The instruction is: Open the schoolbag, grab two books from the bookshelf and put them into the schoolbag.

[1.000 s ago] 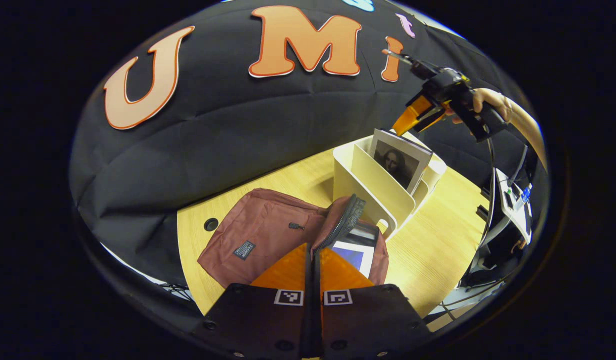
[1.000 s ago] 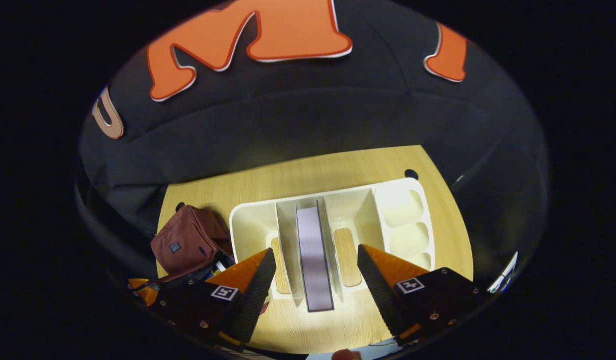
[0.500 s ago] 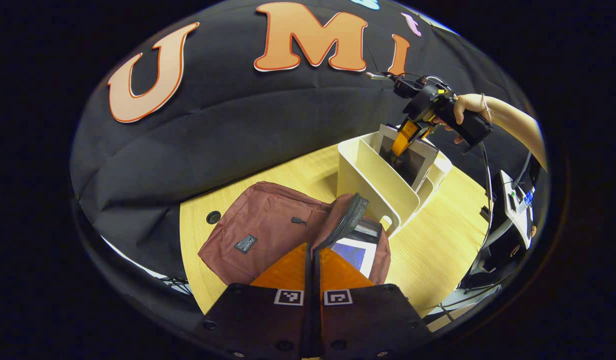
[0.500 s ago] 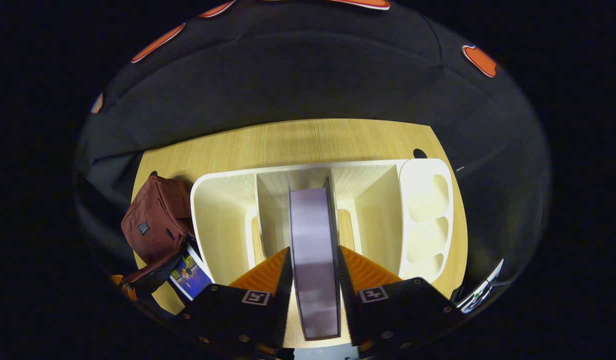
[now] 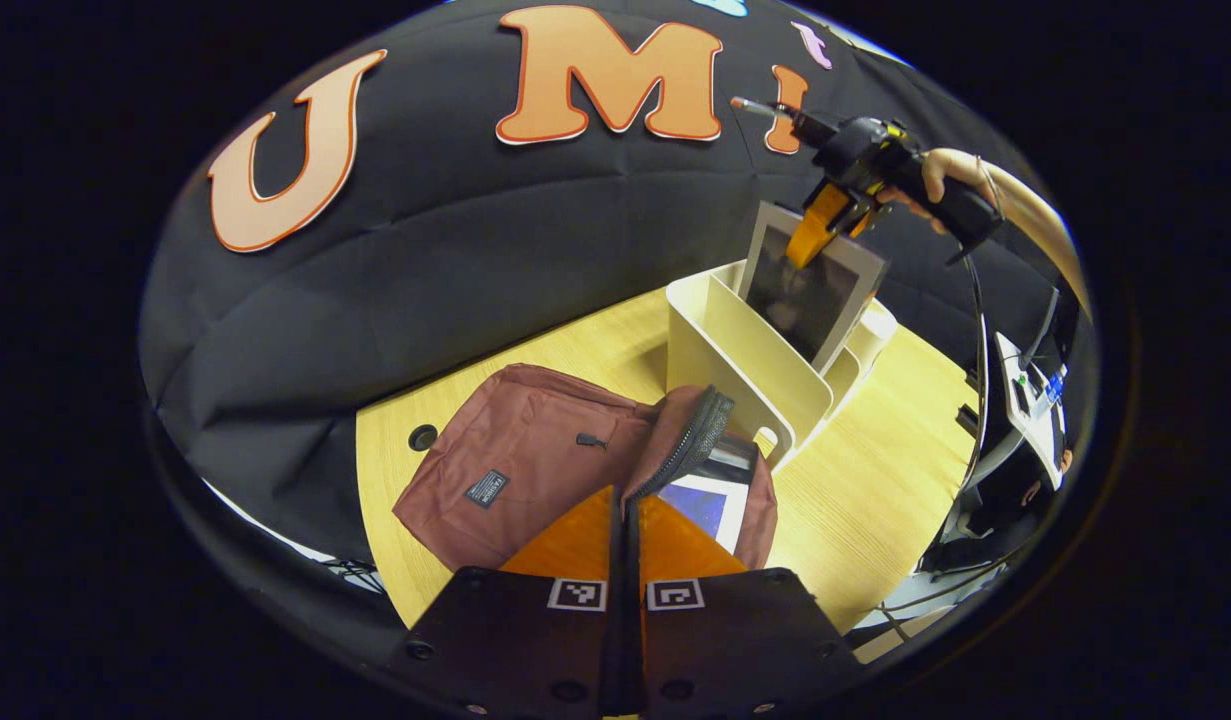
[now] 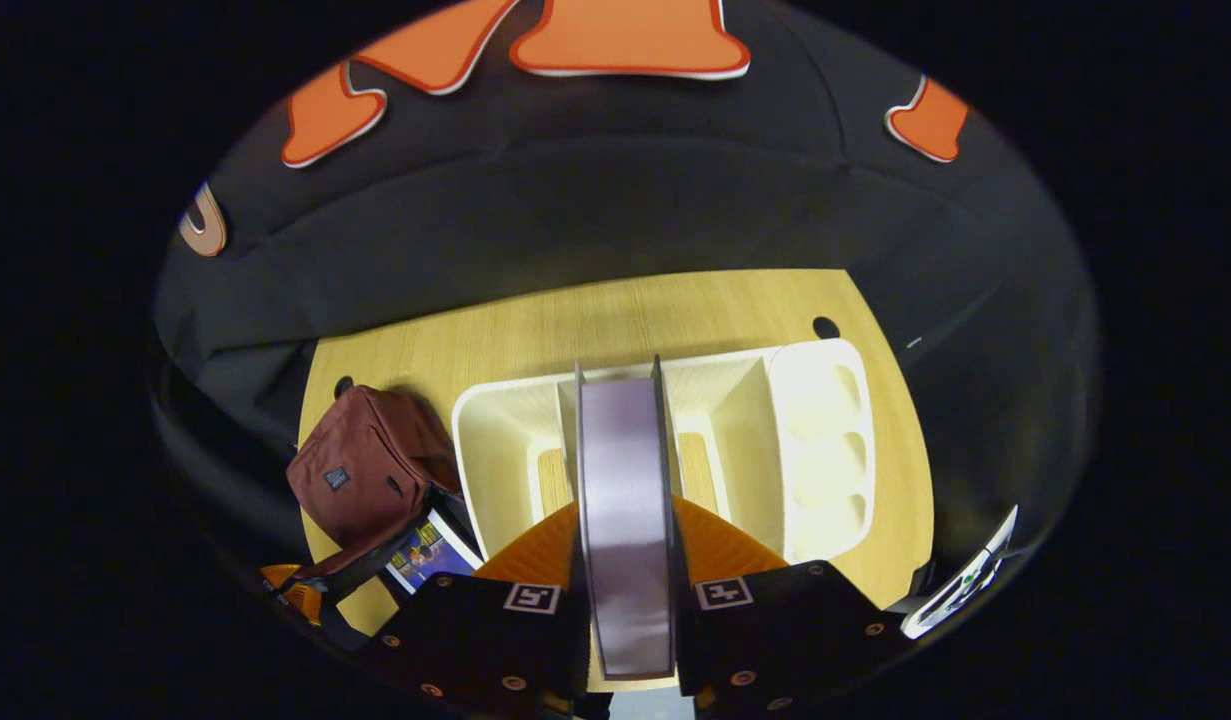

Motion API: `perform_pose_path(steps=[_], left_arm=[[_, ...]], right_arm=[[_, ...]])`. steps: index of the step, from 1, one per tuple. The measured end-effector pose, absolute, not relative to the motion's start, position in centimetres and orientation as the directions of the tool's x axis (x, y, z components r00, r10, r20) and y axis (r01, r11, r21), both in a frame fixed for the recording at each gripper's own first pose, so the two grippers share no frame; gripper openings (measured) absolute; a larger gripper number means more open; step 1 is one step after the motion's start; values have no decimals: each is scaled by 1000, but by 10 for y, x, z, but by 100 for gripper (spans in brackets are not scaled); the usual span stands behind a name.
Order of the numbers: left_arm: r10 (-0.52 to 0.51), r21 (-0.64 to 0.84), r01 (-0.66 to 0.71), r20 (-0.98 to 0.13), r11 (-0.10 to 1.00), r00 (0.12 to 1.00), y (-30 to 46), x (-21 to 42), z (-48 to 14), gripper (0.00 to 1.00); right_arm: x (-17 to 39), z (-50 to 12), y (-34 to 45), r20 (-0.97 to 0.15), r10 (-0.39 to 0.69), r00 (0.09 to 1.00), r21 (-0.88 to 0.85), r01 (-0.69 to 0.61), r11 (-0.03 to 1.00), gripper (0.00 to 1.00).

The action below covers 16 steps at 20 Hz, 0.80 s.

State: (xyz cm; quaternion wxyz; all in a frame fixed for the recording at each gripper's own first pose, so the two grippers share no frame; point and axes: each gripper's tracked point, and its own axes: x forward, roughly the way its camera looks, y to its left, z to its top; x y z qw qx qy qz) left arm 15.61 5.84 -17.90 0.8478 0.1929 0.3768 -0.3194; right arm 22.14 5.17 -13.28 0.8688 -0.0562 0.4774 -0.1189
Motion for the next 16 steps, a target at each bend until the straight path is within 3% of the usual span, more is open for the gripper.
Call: perform_pose_path(steps=[9, 16], left_arm=[[-406, 123, 728, -762, 674, 505, 56, 167, -172, 1], [-430, 116, 750, -758, 651, 491, 48, 177, -162, 1]], right_arm=[[144, -2, 78, -636, -213, 742, -77, 215, 974, 33], [50, -28, 121, -550, -32, 835, 288, 226, 931, 31]])
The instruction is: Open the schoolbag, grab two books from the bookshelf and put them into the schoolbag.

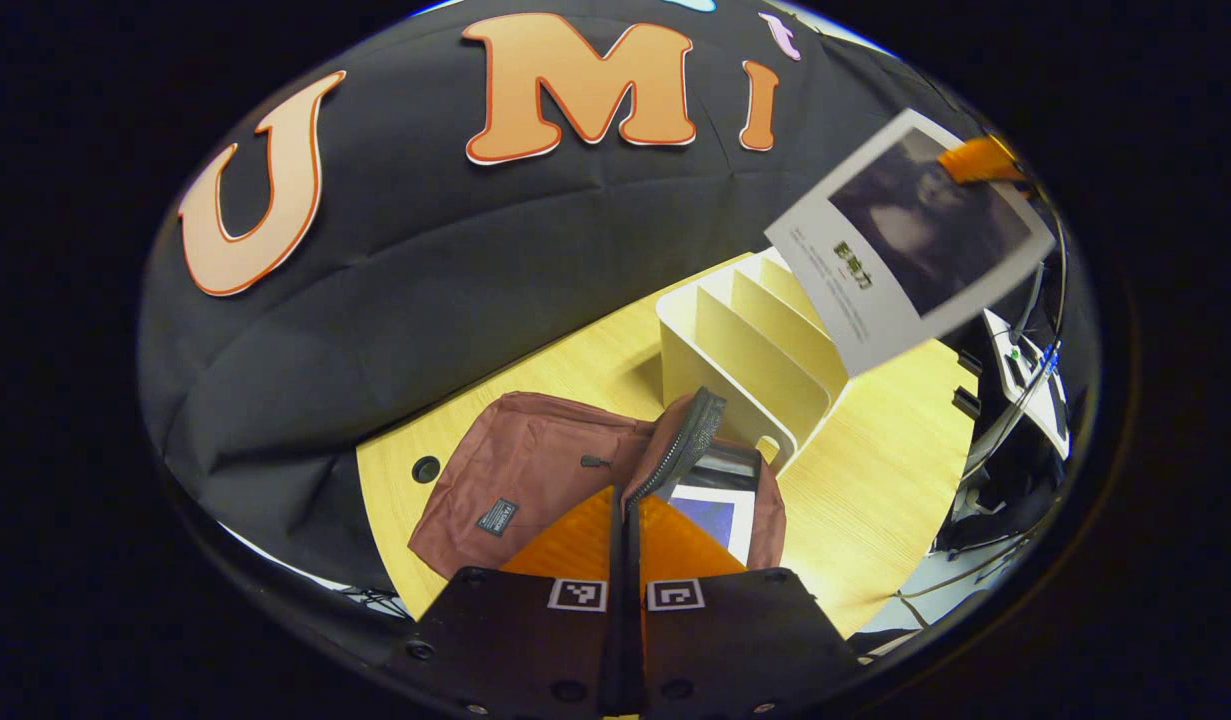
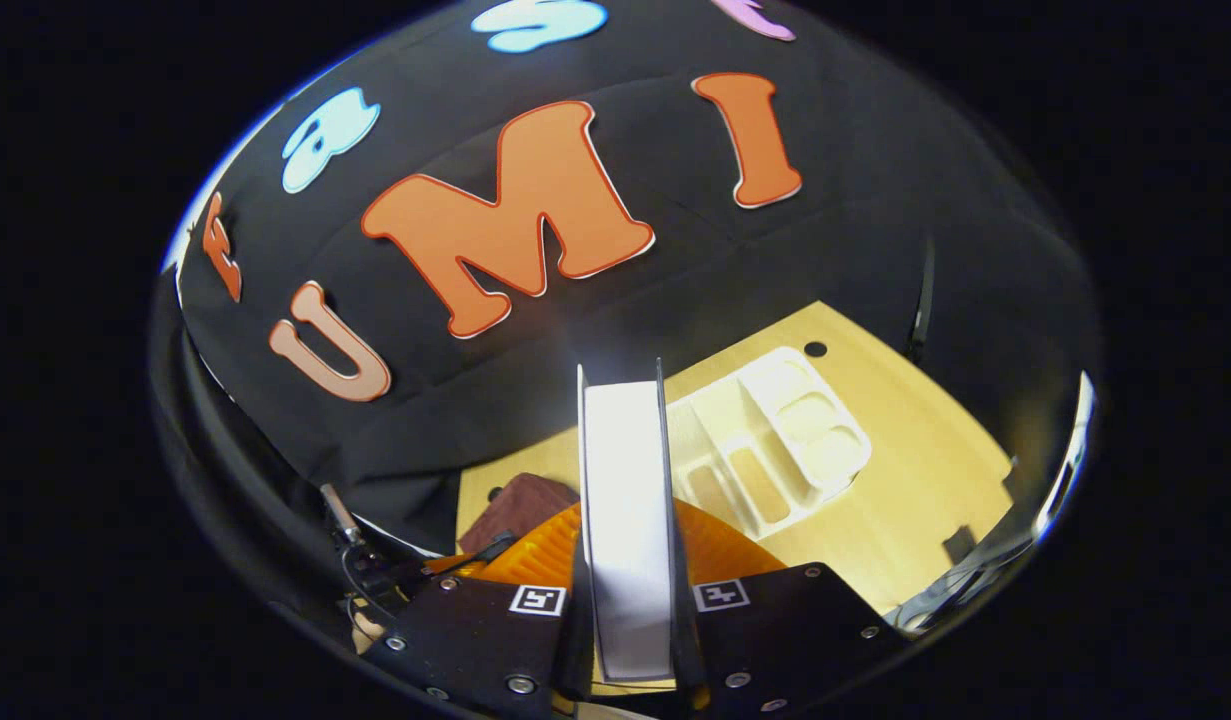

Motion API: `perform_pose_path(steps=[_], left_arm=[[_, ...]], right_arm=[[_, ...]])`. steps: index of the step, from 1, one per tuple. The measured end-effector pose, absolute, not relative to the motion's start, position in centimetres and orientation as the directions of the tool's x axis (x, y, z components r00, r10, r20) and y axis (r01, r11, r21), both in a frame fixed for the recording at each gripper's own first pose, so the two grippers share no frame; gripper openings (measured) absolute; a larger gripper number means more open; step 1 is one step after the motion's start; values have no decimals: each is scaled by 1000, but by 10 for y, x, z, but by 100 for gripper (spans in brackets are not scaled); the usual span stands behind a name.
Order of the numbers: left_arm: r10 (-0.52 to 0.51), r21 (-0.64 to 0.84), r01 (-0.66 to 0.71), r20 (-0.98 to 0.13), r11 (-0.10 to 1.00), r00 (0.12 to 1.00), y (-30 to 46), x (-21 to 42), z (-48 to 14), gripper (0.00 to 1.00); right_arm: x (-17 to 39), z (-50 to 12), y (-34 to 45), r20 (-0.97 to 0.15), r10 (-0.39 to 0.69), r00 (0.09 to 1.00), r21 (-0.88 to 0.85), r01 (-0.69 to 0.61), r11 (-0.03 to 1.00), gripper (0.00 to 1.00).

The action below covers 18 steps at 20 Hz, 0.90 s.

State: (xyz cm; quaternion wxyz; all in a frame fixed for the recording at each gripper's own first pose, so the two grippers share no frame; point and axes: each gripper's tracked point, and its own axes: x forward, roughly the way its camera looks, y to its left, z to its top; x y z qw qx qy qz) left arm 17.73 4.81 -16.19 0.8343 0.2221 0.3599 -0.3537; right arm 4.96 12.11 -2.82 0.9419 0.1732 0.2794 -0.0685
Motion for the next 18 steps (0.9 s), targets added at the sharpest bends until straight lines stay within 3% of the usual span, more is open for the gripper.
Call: perform_pose_path(steps=[9, 18], left_arm=[[-450, 130, 778, -752, 614, 481, 40, 177, -149, 1], [-459, 159, 797, -745, 583, 484, 32, 167, -140, 1]], right_arm=[[21, -177, 166, -471, 151, 869, 721, 281, 633, 31], [66, -296, 212, -460, 215, 861, 827, 329, 456, 31]])
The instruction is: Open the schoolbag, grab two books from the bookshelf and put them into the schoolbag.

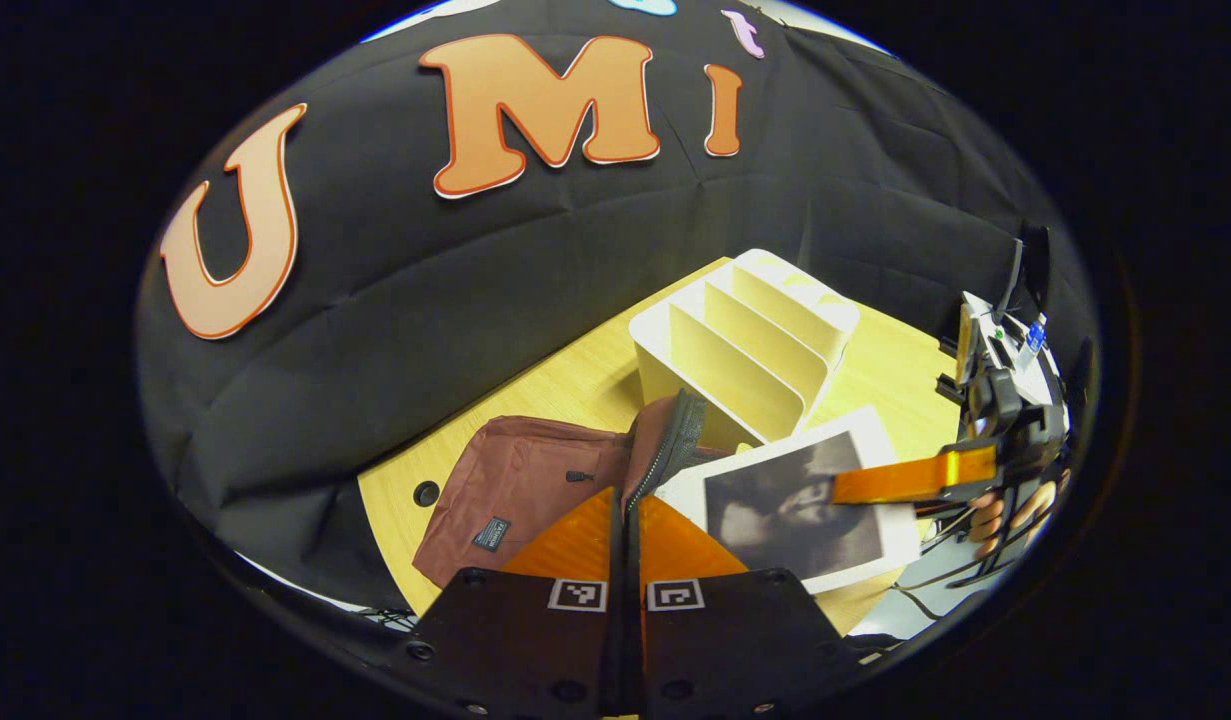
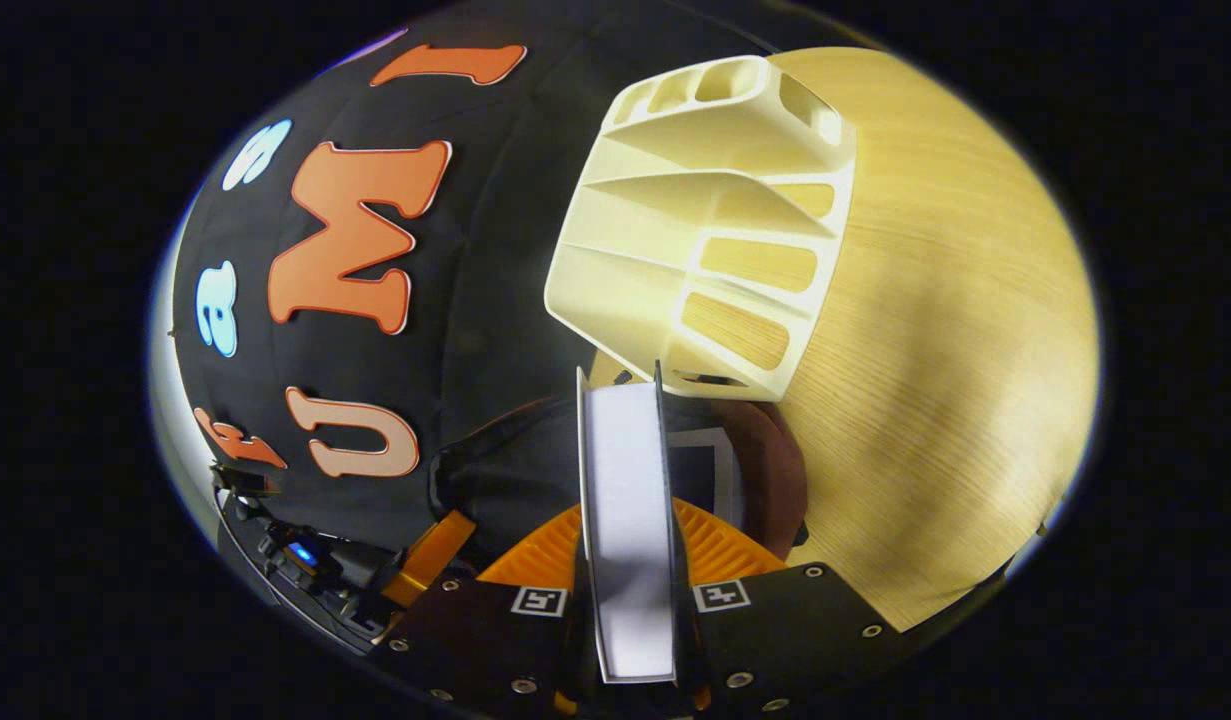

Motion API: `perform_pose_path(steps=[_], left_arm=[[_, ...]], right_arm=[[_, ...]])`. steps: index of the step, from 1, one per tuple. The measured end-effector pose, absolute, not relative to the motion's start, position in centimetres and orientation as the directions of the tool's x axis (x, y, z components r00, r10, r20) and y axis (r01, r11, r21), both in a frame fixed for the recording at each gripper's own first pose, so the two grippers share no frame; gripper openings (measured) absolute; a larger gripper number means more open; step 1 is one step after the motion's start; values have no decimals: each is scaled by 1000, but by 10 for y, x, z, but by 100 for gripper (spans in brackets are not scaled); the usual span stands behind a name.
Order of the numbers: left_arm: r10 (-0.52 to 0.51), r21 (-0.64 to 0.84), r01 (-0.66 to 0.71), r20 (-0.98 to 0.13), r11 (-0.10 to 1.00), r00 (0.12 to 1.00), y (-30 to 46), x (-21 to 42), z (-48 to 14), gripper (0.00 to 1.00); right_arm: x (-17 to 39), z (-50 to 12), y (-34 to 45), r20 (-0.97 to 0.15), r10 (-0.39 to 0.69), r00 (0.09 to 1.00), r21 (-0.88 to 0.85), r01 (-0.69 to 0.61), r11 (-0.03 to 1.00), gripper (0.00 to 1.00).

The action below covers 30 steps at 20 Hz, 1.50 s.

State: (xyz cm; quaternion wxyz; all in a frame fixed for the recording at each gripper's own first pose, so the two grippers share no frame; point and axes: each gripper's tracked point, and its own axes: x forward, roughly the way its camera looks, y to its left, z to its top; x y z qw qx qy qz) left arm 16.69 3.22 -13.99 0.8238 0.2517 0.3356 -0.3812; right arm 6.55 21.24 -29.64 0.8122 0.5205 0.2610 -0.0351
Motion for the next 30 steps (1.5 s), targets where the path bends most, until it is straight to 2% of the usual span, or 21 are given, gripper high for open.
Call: perform_pose_path(steps=[8, 13, 14, 15, 16, 17, 18, 19, 20, 23, 24, 26, 30], left_arm=[[-470, 162, 813, -746, 559, 472, 26, 147, -137, 1], [-460, 194, 809, -739, 554, 492, 25, 149, -136, 1], [-459, 195, 807, -738, 557, 495, 26, 147, -137, 1], [-458, 197, 805, -737, 559, 498, 26, 148, -137, 1], [-456, 195, 803, -737, 563, 499, 27, 148, -139, 1], [-457, 186, 800, -738, 570, 497, 27, 148, -140, 1], [-458, 173, 797, -739, 579, 494, 28, 147, -143, 1], [-459, 158, 793, -742, 588, 489, 28, 146, -144, 1], [-461, 145, 790, -743, 596, 484, 29, 145, -146, 1], [-460, 136, 783, -743, 607, 486, 32, 146, -151, 1], [-466, 125, 783, -742, 609, 481, 33, 146, -153, 1], [-476, 107, 779, -738, 617, 478, 31, 146, -155, 1], [-492, 65, 776, -739, 627, 460, 31, 131, -158, 1]], right_arm=[[113, -329, 263, -406, 266, 874, 861, 268, 432, 31], [142, -340, 271, -375, 220, 901, 877, 267, 400, 30], [147, -342, 270, -373, 214, 903, 879, 270, 393, 19], [149, -345, 271, -382, 215, 899, 877, 279, 390, 20], [149, -348, 272, -395, 206, 895, 870, 292, 396, 31], [146, -353, 270, -411, 198, 890, 860, 307, 407, 32], [142, -359, 269, -448, 191, 874, 843, 341, 417, 47], [136, -367, 267, -484, 186, 855, 824, 374, 426, 38], [132, -373, 265, -514, 179, 839, 805, 400, 437, 46], [114, -382, 259, -573, 171, 802, 759, 440, 480, 61], [110, -378, 258, -578, 171, 798, 754, 442, 486, 79], [99, -377, 249, -605, 151, 782, 723, 460, 515, 96], [78, -360, 216, -633, 89, 769, 657, 473, 587, 97]])
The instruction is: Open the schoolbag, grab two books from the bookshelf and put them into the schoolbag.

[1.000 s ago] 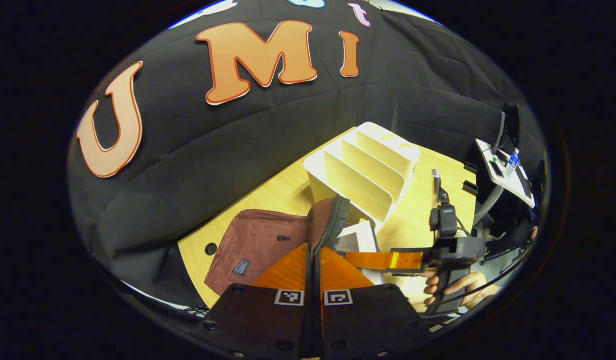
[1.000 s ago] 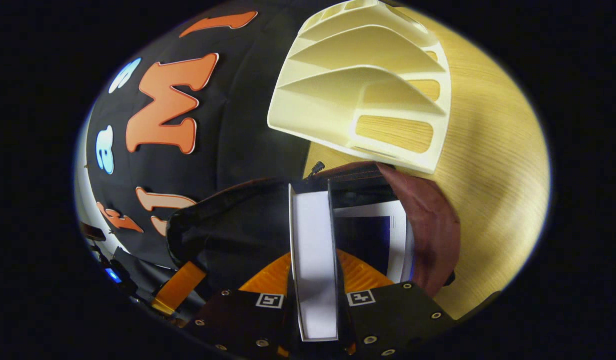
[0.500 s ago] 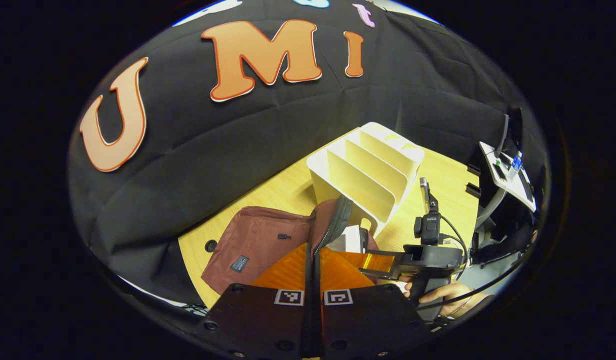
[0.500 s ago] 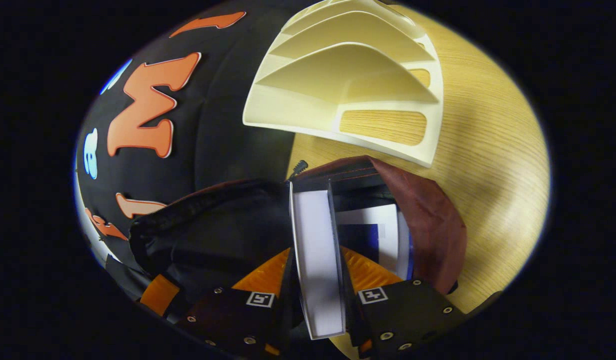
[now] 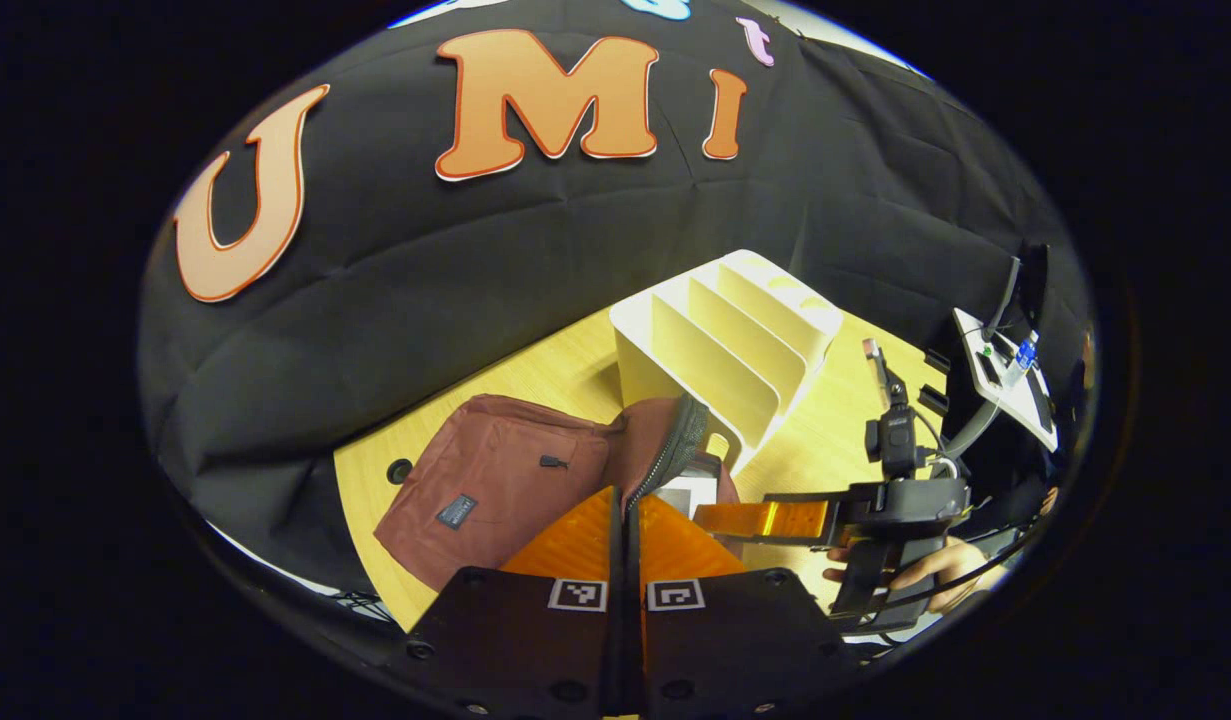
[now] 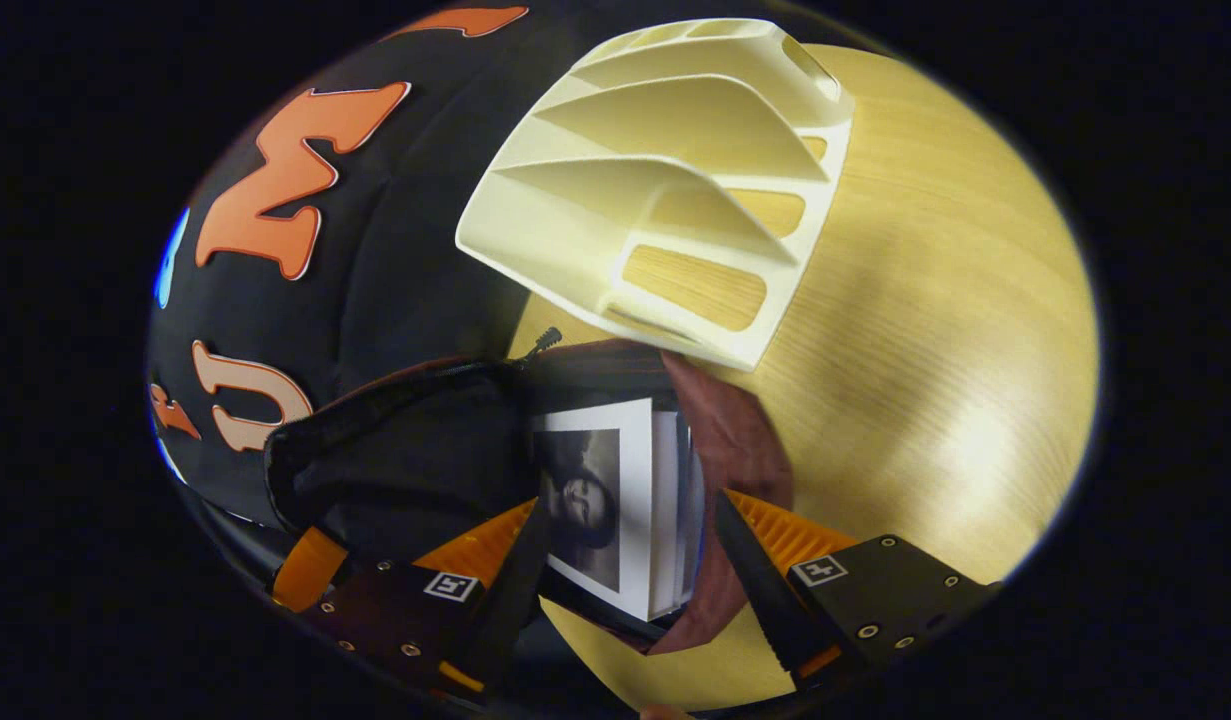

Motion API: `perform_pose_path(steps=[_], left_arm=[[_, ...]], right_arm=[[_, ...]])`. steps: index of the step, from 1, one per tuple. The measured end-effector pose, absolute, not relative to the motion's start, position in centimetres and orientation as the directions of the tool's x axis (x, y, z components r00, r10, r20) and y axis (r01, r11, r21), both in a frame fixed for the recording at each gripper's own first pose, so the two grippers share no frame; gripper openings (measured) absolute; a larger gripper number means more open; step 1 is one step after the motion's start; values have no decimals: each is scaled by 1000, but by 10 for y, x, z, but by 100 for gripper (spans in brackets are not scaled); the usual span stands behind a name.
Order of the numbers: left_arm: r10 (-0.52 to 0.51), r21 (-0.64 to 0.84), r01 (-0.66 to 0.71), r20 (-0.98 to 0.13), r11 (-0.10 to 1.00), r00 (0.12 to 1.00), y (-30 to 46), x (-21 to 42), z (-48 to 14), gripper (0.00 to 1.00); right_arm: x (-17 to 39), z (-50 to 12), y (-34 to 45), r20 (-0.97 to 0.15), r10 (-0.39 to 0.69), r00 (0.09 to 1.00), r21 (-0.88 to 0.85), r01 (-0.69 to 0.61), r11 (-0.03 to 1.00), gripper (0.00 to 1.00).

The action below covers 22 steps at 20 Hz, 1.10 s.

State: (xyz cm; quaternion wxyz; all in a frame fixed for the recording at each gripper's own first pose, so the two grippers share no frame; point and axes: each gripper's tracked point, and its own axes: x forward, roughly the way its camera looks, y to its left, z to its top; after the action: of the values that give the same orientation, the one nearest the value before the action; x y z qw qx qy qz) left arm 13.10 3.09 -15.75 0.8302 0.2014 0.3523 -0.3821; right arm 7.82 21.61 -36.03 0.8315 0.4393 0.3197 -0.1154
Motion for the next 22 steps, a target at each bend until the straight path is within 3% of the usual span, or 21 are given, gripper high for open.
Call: perform_pose_path(steps=[3, 4, 5, 11, 12, 16, 19, 20, 22], left_arm=[[-484, 52, 762, -743, 645, 461, 32, 125, -163, 1], [-483, 49, 759, -744, 649, 461, 29, 121, -166, 8], [-479, 51, 756, -745, 653, 464, 28, 117, -167, 2], [-418, 58, 690, -758, 721, 501, 13, 82, -181, 10], [-417, 41, 672, -755, 740, 506, 7, 73, -182, 19], [-433, -43, 582, -712, 812, 552, -38, 45, -182, 74], [-392, -32, 484, -634, 874, 667, -60, 48, -163, 81], [-392, -46, 456, -592, 889, 705, -66, 50, -151, 92], [-388, -78, 407, -505, 910, 771, -76, 57, -122, 94]], right_arm=[[63, -343, 184, -637, 63, 768, 633, 475, 612, 97], [58, -336, 172, -637, 59, 769, 625, 470, 623, 98], [54, -332, 160, -639, 55, 767, 614, 466, 638, 98], [38, -308, 82, -687, 43, 725, 513, 442, 736, 98], [36, -304, 70, -699, 38, 714, 480, 428, 766, 98], [36, -277, 24, -703, 11, 711, 353, 335, 874, 98], [40, -247, 0, -665, -4, 747, 280, 254, 926, 98], [42, -235, -5, -642, -13, 767, 247, 222, 943, 98], [48, -203, -10, -575, -32, 818, 182, 166, 969, 98]])
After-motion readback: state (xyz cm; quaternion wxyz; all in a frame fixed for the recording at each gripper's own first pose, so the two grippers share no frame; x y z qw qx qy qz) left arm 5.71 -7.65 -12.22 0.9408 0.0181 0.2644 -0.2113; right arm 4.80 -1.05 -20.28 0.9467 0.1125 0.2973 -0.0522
